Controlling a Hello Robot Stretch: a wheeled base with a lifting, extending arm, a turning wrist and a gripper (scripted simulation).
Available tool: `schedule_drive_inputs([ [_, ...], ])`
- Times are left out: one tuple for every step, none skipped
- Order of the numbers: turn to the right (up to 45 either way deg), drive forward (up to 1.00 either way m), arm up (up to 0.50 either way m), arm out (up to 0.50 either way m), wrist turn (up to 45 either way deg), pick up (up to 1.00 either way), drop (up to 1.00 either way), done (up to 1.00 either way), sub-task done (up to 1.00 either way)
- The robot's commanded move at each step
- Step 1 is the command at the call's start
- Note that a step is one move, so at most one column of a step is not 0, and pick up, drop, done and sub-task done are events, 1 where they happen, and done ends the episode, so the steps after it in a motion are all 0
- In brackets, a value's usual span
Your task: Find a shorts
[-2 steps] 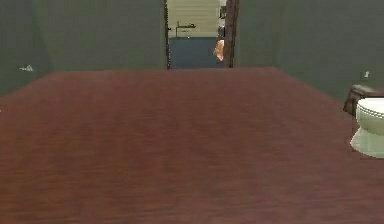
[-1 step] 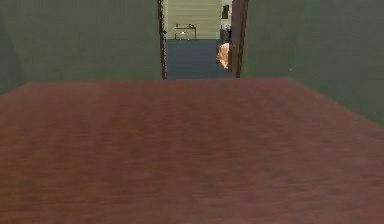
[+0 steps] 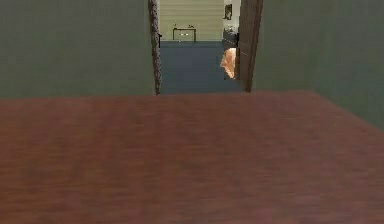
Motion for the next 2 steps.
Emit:
schedule_drive_inputs([
  [0.0,1.00,0.00,0.00,0.0,0.00,0.00,0.00,0.00],
  [0.0,1.00,0.00,0.00,0.0,0.00,0.00,0.00,0.00],
])
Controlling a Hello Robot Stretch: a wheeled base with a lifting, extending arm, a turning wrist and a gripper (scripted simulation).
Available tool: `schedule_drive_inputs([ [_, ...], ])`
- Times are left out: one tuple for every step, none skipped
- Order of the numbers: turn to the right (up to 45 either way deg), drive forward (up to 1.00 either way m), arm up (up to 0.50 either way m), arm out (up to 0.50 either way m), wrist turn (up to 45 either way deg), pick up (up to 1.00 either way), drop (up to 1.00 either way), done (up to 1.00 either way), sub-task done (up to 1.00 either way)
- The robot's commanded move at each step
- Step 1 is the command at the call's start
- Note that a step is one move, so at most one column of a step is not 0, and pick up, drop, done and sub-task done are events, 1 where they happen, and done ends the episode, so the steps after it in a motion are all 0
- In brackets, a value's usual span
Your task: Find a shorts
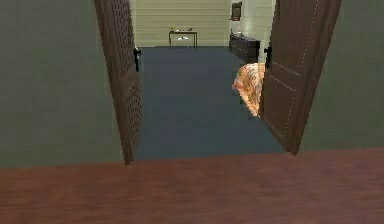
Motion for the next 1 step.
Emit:
schedule_drive_inputs([
  [0.0,1.00,0.00,0.00,0.0,0.00,0.00,0.00,0.00],
])
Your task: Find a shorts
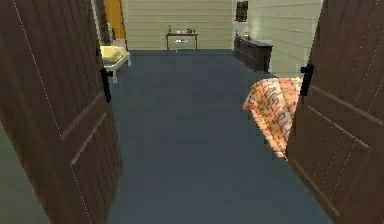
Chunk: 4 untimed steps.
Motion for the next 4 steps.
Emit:
schedule_drive_inputs([
  [0.0,1.00,0.00,0.00,0.0,0.00,0.00,0.00,0.00],
  [3.0,0.00,0.00,0.00,0.0,0.00,0.00,0.00,0.00],
  [0.0,0.35,0.00,0.00,0.0,0.00,0.00,0.00,0.00],
  [-21.0,0.00,0.00,0.00,0.0,0.00,0.00,0.00,0.00],
])
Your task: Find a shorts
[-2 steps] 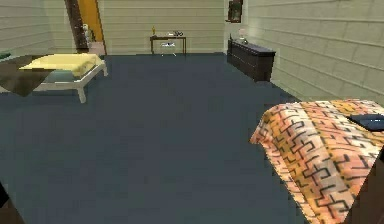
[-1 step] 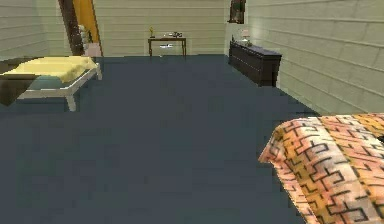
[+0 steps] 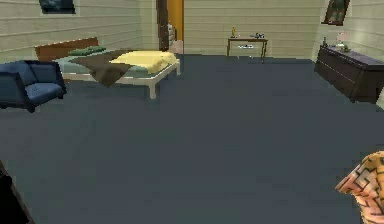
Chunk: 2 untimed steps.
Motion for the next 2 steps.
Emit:
schedule_drive_inputs([
  [0.0,0.55,0.00,0.00,0.0,0.00,0.00,0.00,0.00],
  [0.0,1.00,0.00,0.00,0.0,0.00,0.00,0.00,0.00],
])
